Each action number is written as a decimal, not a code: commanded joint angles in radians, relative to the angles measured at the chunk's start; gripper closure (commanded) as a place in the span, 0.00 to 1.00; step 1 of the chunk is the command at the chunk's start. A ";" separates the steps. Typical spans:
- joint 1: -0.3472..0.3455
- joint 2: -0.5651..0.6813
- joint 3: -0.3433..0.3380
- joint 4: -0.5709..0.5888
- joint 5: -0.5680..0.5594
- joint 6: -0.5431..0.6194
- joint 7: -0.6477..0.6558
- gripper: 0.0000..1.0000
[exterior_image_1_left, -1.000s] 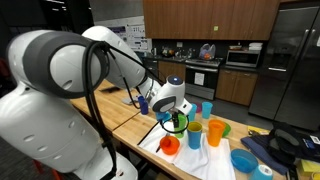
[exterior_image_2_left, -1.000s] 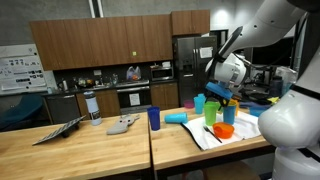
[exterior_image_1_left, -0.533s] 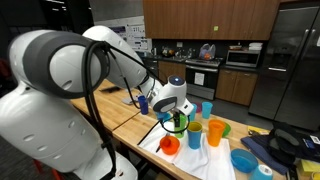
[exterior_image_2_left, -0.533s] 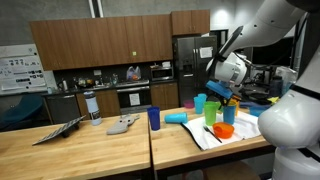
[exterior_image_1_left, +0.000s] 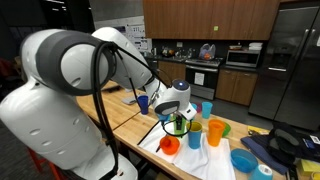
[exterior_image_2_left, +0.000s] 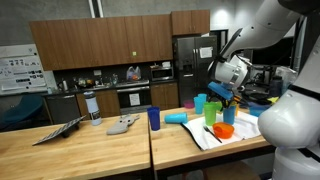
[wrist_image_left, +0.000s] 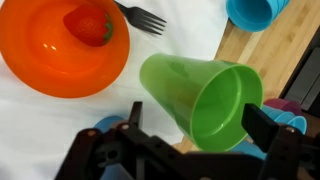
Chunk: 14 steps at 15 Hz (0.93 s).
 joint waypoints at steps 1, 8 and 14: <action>0.043 0.042 -0.030 0.033 0.106 0.038 -0.064 0.00; 0.059 0.081 -0.034 0.070 0.184 0.044 -0.126 0.56; 0.059 0.091 -0.032 0.072 0.213 0.048 -0.145 0.99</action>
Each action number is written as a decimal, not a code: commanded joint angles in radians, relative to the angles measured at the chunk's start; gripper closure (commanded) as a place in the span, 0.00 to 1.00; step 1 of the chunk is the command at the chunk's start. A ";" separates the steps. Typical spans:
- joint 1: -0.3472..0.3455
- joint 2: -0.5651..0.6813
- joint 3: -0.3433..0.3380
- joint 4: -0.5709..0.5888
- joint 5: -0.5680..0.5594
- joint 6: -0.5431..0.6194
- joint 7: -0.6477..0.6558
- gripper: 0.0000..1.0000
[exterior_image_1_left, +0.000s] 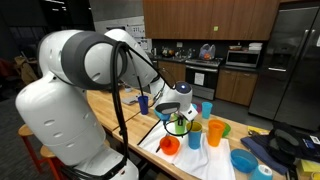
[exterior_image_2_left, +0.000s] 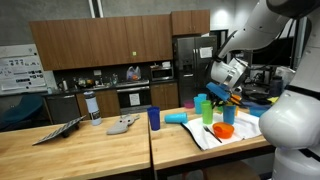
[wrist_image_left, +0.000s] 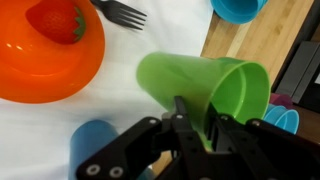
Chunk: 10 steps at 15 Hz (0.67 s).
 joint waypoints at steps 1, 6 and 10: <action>0.004 0.013 -0.017 0.024 0.029 -0.008 -0.040 1.00; 0.014 -0.027 -0.008 0.012 0.035 -0.007 -0.055 0.99; 0.004 -0.085 0.003 0.011 -0.011 -0.011 -0.065 0.99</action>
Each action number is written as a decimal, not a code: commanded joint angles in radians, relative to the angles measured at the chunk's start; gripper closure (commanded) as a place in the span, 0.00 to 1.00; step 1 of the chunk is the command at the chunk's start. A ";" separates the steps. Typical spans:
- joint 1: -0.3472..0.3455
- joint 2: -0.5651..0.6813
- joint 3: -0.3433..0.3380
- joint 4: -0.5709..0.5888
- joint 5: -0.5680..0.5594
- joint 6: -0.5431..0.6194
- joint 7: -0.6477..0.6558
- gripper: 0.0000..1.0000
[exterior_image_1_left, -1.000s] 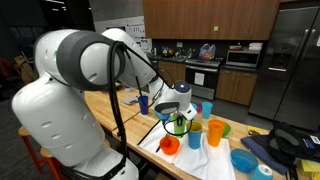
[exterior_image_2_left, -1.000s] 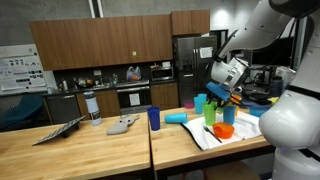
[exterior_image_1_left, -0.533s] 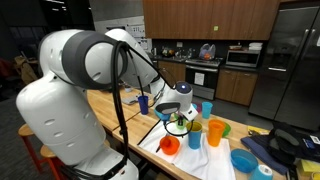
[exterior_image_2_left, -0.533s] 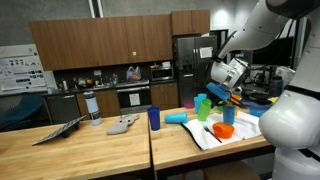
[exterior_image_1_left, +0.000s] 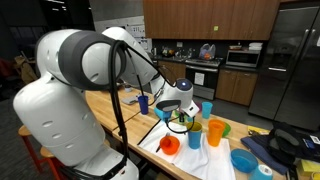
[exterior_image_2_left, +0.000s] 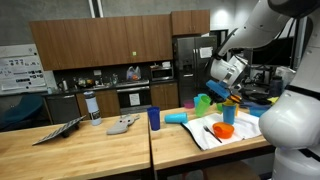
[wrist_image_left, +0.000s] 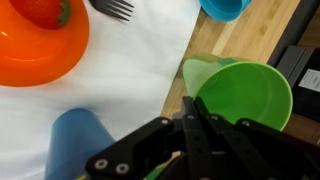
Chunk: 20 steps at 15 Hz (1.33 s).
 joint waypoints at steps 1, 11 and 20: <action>-0.024 -0.091 0.024 -0.008 -0.038 -0.022 -0.014 0.99; -0.108 -0.324 0.008 -0.071 -0.243 -0.150 0.034 0.99; -0.204 -0.432 -0.052 -0.119 -0.287 -0.333 0.026 0.96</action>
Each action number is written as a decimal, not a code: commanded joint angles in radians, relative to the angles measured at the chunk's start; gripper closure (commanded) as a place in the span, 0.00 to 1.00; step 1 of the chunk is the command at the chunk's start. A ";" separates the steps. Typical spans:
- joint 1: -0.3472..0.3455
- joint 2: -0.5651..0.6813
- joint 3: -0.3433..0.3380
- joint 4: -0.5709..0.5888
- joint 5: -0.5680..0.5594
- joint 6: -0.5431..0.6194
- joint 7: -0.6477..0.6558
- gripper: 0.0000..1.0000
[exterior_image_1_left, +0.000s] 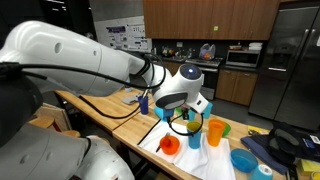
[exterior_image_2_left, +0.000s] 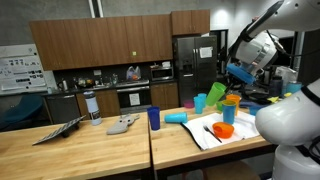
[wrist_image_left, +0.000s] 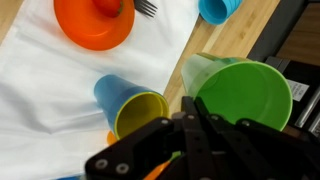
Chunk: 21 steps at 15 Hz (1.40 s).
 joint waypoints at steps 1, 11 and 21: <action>0.003 -0.010 -0.004 -0.004 -0.006 -0.003 0.005 0.96; 0.152 0.241 -0.016 0.043 0.139 -0.078 -0.055 0.99; 0.061 0.307 0.008 0.085 0.042 -0.081 -0.001 0.99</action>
